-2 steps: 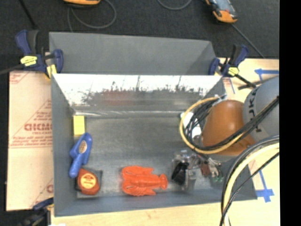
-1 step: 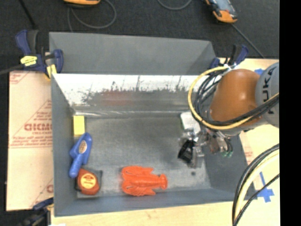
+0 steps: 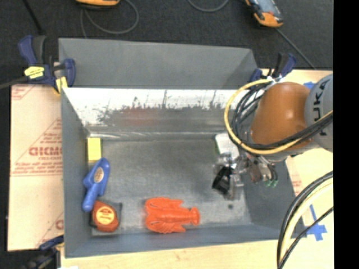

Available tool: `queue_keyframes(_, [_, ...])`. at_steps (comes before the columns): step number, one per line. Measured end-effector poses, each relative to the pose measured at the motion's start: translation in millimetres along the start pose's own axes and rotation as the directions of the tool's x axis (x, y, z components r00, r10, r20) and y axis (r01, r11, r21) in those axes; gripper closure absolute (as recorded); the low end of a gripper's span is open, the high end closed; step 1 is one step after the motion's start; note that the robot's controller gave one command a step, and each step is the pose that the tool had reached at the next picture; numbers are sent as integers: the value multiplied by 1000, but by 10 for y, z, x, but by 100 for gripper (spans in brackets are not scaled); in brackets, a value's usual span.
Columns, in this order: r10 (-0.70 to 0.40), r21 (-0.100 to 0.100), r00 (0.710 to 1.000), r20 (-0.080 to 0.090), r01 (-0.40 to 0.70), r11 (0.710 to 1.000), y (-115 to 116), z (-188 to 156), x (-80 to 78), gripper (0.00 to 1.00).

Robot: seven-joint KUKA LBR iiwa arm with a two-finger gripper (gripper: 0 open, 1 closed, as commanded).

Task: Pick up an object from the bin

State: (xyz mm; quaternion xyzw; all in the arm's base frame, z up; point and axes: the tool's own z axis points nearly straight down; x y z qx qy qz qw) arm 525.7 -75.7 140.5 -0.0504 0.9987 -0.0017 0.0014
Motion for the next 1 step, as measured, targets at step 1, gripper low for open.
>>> queue_keyframes(1, [-5,-1,1000,0,5,1000,-265,-1282,152,100])
